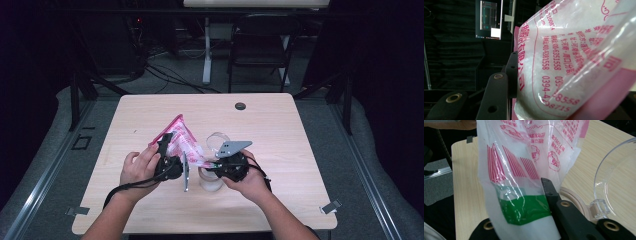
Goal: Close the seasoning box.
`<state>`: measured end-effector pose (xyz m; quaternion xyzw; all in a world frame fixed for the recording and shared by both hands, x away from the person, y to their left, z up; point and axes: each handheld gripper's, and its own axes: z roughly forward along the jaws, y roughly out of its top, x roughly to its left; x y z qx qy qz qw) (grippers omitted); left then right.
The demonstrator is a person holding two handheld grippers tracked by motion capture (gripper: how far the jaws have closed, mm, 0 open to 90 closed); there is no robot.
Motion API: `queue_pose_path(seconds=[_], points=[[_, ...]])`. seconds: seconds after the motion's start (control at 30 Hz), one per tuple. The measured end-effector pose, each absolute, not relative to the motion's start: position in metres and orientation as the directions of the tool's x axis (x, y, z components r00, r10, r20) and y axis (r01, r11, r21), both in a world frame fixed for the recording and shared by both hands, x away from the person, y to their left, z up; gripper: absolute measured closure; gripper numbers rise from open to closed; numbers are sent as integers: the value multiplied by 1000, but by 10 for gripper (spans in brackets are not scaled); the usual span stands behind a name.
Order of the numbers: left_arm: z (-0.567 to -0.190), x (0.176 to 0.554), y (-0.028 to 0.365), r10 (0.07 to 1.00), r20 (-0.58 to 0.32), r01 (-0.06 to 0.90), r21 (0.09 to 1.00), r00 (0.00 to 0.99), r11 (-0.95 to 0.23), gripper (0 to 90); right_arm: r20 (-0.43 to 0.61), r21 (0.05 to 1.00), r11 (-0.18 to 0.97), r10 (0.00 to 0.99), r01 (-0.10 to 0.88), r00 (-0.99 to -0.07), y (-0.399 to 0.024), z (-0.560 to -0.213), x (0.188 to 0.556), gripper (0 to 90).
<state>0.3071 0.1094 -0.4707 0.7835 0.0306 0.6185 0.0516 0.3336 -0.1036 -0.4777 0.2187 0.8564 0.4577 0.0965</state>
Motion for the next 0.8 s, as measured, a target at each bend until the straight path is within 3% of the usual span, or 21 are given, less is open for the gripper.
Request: queue_pose_path(seconds=[0.8], points=[[-464, 307, 104, 79, 974, -39, 89, 211, -995, 621, 43, 826, 480, 468, 295, -883, -107, -477, 333, 882]])
